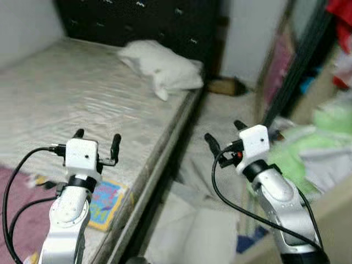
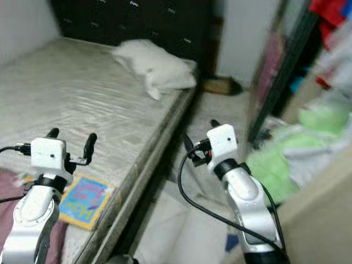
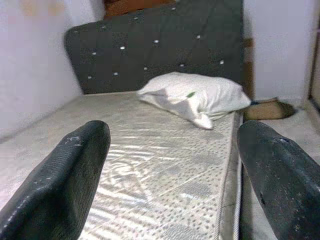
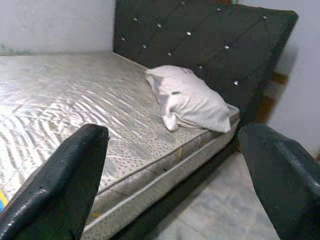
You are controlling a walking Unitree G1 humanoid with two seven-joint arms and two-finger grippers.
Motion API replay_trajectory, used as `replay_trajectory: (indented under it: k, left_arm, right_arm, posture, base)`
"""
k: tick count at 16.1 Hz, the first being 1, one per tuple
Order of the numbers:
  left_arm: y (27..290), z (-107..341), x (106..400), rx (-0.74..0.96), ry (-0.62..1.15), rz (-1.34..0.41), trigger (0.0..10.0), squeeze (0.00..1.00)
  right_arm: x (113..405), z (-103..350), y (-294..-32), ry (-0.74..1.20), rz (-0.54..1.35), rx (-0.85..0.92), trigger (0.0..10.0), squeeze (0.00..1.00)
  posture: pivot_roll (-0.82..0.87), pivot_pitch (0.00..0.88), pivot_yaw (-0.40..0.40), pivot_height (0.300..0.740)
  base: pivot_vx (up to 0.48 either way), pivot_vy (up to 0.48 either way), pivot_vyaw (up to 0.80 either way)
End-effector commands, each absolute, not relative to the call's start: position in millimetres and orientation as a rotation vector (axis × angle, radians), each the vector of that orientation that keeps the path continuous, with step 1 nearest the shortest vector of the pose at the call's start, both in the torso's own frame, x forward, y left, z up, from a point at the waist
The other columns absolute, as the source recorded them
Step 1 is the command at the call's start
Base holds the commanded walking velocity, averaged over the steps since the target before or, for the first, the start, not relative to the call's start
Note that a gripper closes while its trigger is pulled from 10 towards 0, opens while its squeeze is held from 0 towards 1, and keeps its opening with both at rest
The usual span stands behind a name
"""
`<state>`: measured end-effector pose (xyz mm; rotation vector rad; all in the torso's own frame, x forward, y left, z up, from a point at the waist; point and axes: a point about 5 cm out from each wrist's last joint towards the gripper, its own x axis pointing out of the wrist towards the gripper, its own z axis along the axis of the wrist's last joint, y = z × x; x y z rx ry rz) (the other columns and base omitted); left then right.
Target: Clean up the room
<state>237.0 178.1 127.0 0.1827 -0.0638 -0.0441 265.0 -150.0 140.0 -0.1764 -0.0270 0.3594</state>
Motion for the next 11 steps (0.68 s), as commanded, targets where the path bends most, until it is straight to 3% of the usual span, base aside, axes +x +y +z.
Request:
replay_trajectory:
  k: [1,11]
  left_arm:
    - [176.3,130.3,237.5,0.189,-0.075,-0.042,10.0,0.00]
    - [174.6,130.9,238.7,0.168,-0.081,-0.078,10.0,0.00]
  right_arm:
    - [266.4,139.5,-154.4,-0.028,0.331,-0.187,10.0,0.00]
    - [269.9,144.1,-154.9,-0.068,0.285,-0.194,10.0,0.00]
  posture:
    - [0.00,0.000,-0.014,0.740]
    - [0.00,0.000,-0.008,0.740]
  base:
    - [0.000,0.000,0.80]
    - [0.000,0.000,0.80]
